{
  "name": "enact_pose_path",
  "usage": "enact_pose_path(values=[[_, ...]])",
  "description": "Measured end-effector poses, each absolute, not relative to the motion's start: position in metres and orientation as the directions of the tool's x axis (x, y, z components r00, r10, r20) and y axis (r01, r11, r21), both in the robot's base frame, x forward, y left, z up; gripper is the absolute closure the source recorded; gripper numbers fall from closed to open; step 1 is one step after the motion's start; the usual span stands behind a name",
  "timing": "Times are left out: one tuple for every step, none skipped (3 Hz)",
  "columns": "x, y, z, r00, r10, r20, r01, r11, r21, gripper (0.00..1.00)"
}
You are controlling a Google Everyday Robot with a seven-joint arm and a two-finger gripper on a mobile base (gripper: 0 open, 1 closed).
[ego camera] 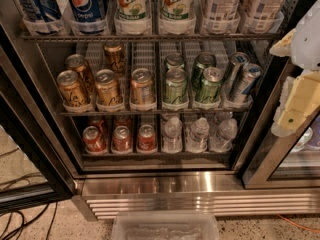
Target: Pick 7up can from top shelf of fridge
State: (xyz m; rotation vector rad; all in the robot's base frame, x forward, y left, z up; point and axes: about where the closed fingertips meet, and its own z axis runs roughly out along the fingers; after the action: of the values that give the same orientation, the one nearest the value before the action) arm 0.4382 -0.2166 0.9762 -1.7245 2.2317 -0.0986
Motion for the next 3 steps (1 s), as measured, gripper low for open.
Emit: enact_pose_path(values=[[0.438, -0.217, 0.976, -0.221, -0.953, -0.207, -0.931, 0.27, -0.246, 0.0], [0.432, -0.204, 0.979, -0.21, -0.94, -0.268, -0.93, 0.277, -0.241, 0.0], [0.416, -0.174, 0.981, -0.207, -0.895, -0.395, -0.924, 0.312, -0.221, 0.0]])
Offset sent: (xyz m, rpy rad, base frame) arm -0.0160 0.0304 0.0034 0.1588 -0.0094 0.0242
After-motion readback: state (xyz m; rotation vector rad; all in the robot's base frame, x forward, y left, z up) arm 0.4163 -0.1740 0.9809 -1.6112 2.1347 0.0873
